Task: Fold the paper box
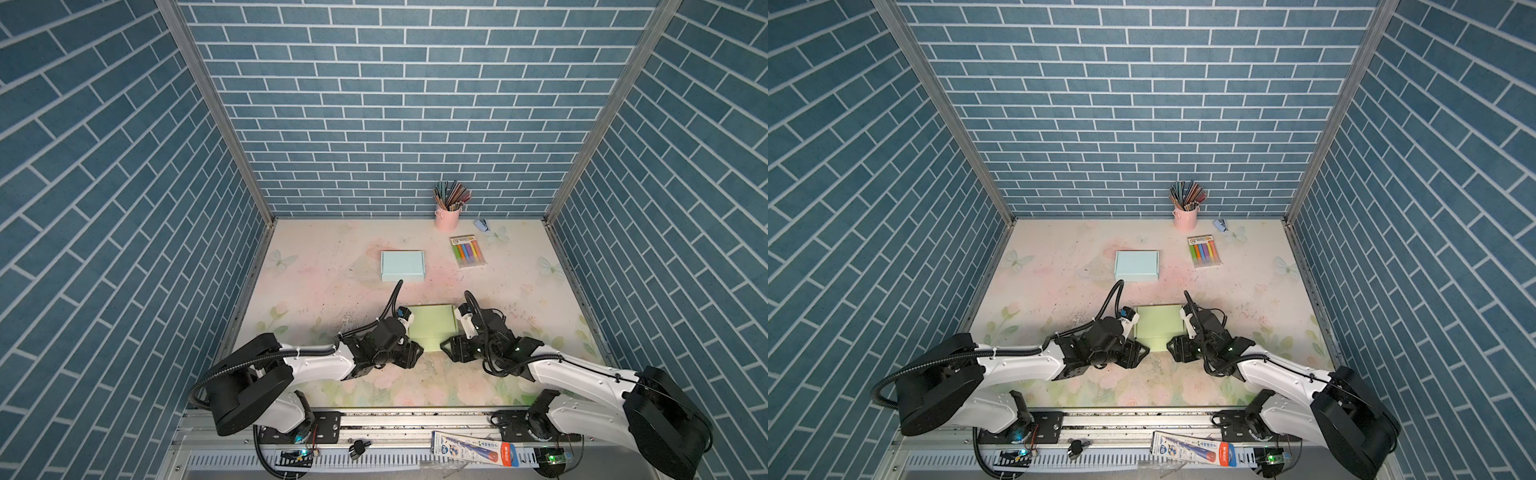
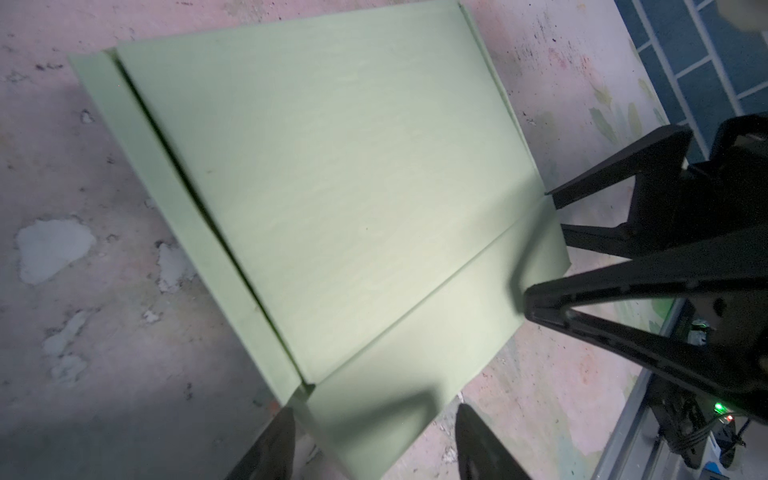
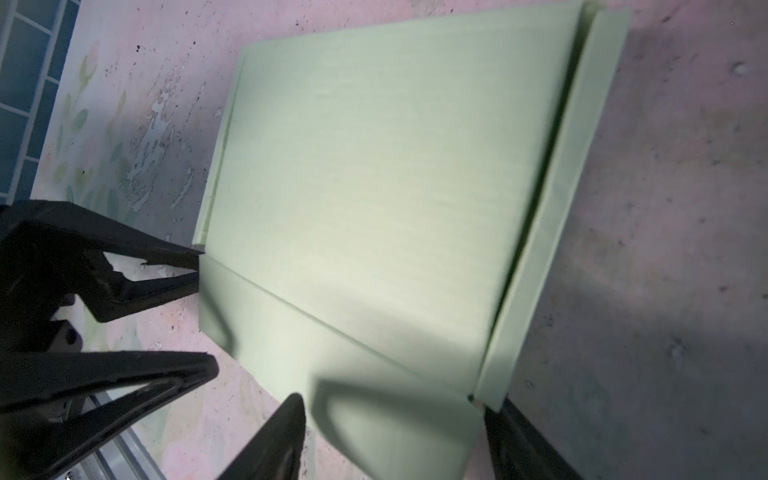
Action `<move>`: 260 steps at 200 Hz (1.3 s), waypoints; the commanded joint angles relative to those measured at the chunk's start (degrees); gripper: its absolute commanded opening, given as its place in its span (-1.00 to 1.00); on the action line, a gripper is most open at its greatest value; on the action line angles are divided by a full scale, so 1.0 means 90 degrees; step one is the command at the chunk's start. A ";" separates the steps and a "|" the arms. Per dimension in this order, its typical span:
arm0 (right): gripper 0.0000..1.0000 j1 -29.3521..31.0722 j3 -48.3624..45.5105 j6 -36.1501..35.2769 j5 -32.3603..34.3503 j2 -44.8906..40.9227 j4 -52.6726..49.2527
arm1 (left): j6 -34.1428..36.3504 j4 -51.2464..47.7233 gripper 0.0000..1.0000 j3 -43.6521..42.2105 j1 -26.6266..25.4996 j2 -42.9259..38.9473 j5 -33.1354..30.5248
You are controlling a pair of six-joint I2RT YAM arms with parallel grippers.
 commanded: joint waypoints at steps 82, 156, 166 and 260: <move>0.30 0.0042 0.0145 -0.0097 0.0206 -0.0037 -0.0042 | -0.0034 0.0208 0.10 -0.0095 0.0042 -0.0093 -0.0001; 0.31 0.0207 0.0062 0.0211 -0.0093 -0.0397 0.0018 | -0.0155 0.0342 0.18 -0.0101 0.0028 -0.0299 0.0028; 0.31 0.0211 0.0020 0.0226 -0.0073 -0.0377 0.0018 | -0.0170 0.0361 0.19 -0.0116 0.0022 -0.0335 0.0053; 0.25 0.0222 -0.0124 0.0123 0.0164 -0.0021 0.0254 | -0.0131 0.0519 -0.02 -0.0253 0.0127 -0.0035 -0.0069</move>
